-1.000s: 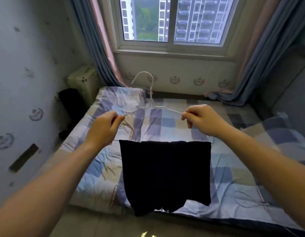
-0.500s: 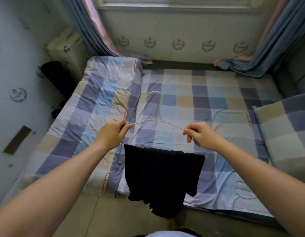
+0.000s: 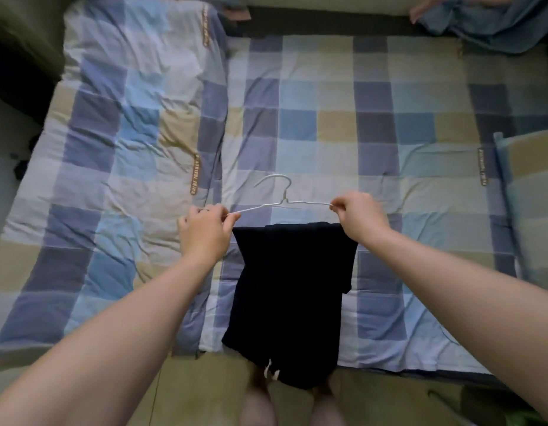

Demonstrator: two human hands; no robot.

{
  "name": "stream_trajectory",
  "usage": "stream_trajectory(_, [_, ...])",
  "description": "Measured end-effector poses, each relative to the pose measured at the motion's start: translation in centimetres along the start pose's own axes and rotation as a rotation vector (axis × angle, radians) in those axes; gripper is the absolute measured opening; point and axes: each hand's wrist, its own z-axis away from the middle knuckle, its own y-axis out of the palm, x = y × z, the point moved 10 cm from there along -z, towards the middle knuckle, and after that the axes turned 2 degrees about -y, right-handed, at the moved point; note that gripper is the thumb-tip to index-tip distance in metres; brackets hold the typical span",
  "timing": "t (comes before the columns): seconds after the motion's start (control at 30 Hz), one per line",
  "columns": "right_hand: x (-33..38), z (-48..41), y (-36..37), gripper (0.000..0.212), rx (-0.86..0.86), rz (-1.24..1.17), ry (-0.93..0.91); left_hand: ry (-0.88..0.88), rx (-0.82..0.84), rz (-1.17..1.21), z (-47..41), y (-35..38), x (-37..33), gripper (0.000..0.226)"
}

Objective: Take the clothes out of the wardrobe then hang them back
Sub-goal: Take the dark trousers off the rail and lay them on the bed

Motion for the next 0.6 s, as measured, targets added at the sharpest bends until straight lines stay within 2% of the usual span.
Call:
stream_trajectory(0.17, [-4.3, -7.2, 7.1, 0.027, -0.029, -0.036, 0.085, -0.051, 0.111, 0.341, -7.9, 10.5, 0.4, 0.019])
stream_trajectory(0.23, [-6.1, -9.0, 9.8, 0.037, 0.024, -0.059, 0.125, -0.063, 0.150, 0.421, -10.1, 13.7, -0.1, 0.019])
stream_trajectory(0.37, [-7.4, -10.3, 14.0, 0.072, 0.158, -0.193, 0.128, -0.032, 0.297, 0.441, -12.4, 18.5, -1.5, 0.057])
stream_trajectory(0.47, [-7.9, -8.1, 16.7, 0.071, 0.237, -0.341, 0.185, -0.076, 0.449, 0.385, -11.0, 21.0, -0.9, 0.074])
stream_trajectory(0.6, [-6.6, -2.1, 16.5, 0.066, 0.320, -0.303, 0.272, -0.025, 0.504, 0.286, -6.4, 19.1, -1.2, 0.073])
